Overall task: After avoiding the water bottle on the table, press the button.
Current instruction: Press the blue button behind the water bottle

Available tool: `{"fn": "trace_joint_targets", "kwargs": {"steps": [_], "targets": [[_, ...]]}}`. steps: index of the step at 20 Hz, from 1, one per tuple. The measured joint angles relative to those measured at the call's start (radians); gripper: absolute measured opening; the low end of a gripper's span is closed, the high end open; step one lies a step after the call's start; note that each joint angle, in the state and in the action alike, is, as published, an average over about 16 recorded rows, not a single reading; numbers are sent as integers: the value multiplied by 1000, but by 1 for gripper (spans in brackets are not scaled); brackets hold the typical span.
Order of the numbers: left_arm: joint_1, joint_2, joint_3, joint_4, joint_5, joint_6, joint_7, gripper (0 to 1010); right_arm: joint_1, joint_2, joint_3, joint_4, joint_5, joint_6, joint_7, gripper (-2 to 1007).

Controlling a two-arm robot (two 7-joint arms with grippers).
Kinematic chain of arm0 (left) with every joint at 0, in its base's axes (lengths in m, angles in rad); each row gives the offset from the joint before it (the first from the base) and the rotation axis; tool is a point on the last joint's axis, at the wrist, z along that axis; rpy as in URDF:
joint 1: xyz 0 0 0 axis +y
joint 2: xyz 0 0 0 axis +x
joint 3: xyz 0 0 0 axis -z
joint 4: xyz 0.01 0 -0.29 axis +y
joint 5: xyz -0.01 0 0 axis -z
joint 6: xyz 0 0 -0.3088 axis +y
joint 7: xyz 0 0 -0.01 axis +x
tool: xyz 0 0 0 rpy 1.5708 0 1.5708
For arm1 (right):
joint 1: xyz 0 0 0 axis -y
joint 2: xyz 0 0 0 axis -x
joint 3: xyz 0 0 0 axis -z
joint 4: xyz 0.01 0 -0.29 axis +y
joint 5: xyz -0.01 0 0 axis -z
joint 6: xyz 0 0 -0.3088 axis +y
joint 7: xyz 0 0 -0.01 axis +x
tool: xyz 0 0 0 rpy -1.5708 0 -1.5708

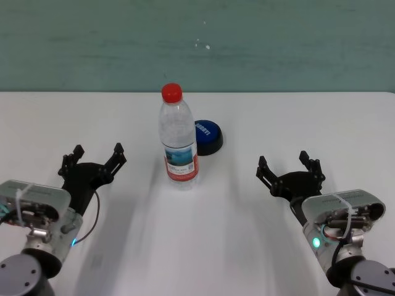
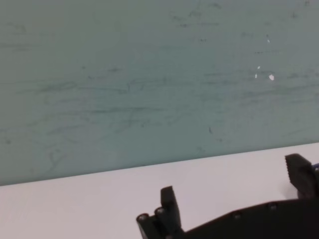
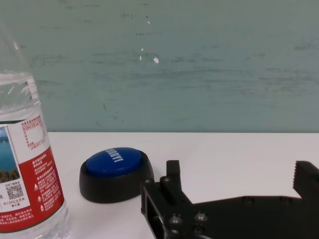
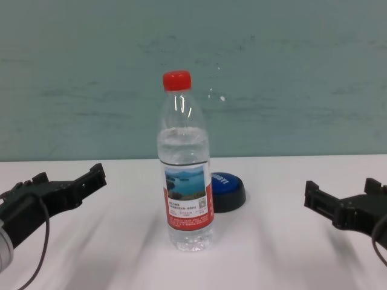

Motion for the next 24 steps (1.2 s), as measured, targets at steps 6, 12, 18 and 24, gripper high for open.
{"fn": "trace_joint_targets", "kwargs": {"steps": [6, 12, 18, 24], "targets": [[0, 0, 0, 0, 0, 0, 0, 1004, 0, 0, 0, 0, 0, 0, 0, 1003], [0, 0, 0, 0, 0, 0, 0, 1004, 0, 0, 0, 0, 0, 0, 0, 1003], [0, 0, 0, 0, 0, 0, 0, 1005, 0, 0, 0, 0, 0, 0, 0, 1003], [0, 0, 0, 0, 0, 0, 0, 1005, 0, 0, 0, 0, 0, 0, 0, 1003]]}}
